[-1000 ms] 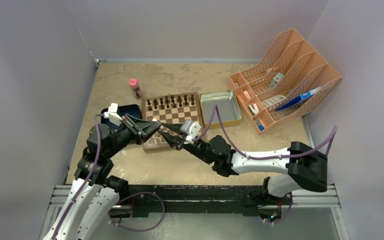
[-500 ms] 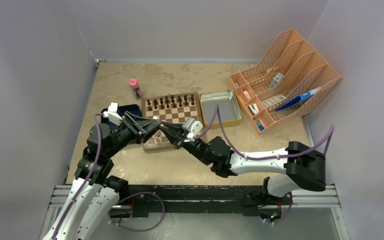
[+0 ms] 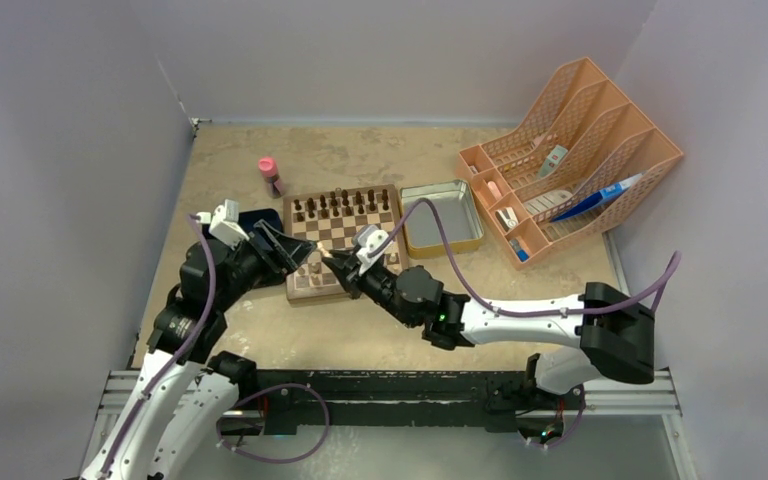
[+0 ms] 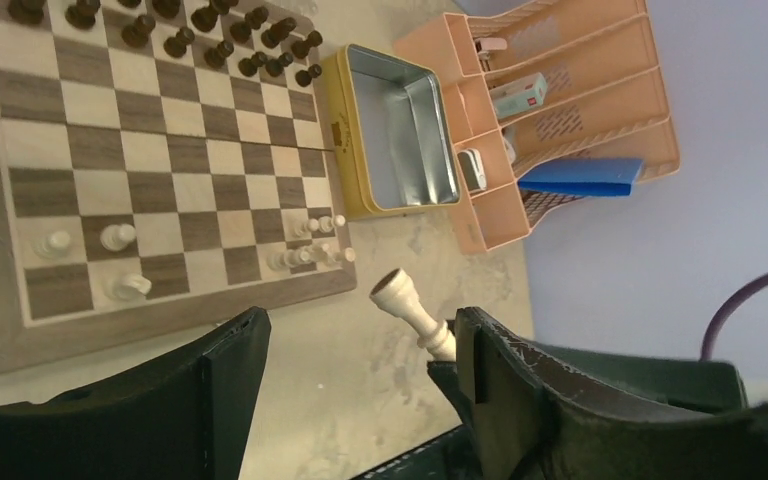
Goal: Set up the chess pieces on the board
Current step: Place the chess piece on the chessboard.
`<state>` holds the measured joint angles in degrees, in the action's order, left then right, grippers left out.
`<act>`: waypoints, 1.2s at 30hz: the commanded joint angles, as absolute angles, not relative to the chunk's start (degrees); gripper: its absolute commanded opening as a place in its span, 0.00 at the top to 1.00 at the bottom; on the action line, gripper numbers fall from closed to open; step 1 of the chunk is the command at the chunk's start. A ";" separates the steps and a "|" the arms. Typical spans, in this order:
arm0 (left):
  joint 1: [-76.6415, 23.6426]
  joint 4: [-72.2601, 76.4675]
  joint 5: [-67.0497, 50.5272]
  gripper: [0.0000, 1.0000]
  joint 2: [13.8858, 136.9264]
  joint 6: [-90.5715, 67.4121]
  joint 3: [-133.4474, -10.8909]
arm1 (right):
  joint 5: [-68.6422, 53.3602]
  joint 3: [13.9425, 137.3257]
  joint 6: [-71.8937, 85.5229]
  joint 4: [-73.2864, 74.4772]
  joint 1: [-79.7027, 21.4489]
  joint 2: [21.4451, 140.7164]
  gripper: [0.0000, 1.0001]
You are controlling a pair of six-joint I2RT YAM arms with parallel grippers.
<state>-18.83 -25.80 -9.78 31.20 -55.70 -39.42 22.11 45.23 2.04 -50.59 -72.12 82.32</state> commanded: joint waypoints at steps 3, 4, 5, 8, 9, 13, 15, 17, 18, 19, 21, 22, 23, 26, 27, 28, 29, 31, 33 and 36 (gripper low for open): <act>-18.98 -20.80 -12.10 0.33 28.17 -30.94 -42.63 | 22.19 52.59 8.06 -34.49 -70.13 80.46 0.97; -18.98 -20.53 -13.15 0.33 27.65 -27.95 -42.55 | 21.97 53.44 8.88 -31.79 -69.99 80.55 0.97; -18.98 -20.41 -13.79 0.32 27.12 -25.00 -42.46 | 22.09 54.43 9.93 -28.89 -69.81 80.83 0.97; -18.98 -20.67 -14.22 0.32 26.25 -18.39 -42.09 | 21.50 58.00 12.91 -19.58 -68.92 82.09 0.96; -18.98 -20.65 -14.50 0.32 25.95 -16.51 -41.56 | 20.94 59.19 13.67 -16.74 -68.64 82.70 0.96; -18.98 -20.09 -17.99 0.29 23.94 -10.89 -40.53 | 17.78 65.00 18.17 -4.51 -66.39 87.17 0.96; -18.98 -19.62 -19.69 0.28 22.78 -9.72 -40.53 | 16.18 67.43 19.54 -0.40 -65.55 89.43 0.98; -18.98 -19.84 -19.62 0.27 21.98 -8.99 -40.67 | 14.07 69.53 20.06 3.22 -64.83 91.59 0.98; -18.97 -20.06 -20.10 0.27 21.63 -8.37 -41.07 | 12.56 70.84 20.26 5.10 -64.23 92.76 0.98; -18.94 -20.32 -20.96 0.27 21.36 -7.59 -41.54 | 10.99 72.36 20.46 7.08 -63.72 94.11 0.98; -18.98 -20.59 -22.33 0.26 20.82 -5.93 -42.62 | 9.49 75.56 19.97 11.14 -63.08 96.92 0.97; -18.98 -20.79 -22.06 0.26 20.57 -5.29 -43.03 | 9.56 77.24 19.57 13.18 -62.99 98.23 0.97; -18.90 -20.87 -21.02 0.25 20.25 -4.67 -43.28 | 9.68 78.58 19.19 15.03 -62.72 99.32 0.96; -18.98 -21.44 -18.29 0.25 19.45 -2.95 -43.42 | 8.78 81.59 18.48 18.60 -61.91 102.16 0.95; -18.98 -21.95 -17.00 0.24 19.36 -2.77 -43.49 | 8.65 82.21 18.38 19.19 -61.74 102.86 0.95; -18.98 -22.42 -15.91 0.24 19.19 -2.81 -43.46 | 8.32 82.64 18.27 19.65 -61.70 103.44 0.94; -18.96 -22.61 -15.22 0.24 18.93 -2.77 -43.24 | 8.01 83.14 18.17 19.83 -61.62 104.07 0.94; -18.89 -22.25 -14.58 0.24 18.22 -2.25 -42.64 | 7.82 84.01 18.27 20.01 -61.35 105.53 0.93; -18.90 -21.90 -14.31 0.23 18.10 -1.96 -42.68 | 7.79 85.35 18.24 20.84 -61.05 107.18 0.92; -18.90 -22.14 -14.64 0.23 18.23 -1.93 -42.89 | 7.86 87.60 17.74 22.02 -60.84 109.46 0.92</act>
<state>-18.83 -23.62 -15.75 18.48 -3.57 -41.12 8.86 83.31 18.37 19.09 -61.28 108.01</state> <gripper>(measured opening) 0.766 0.176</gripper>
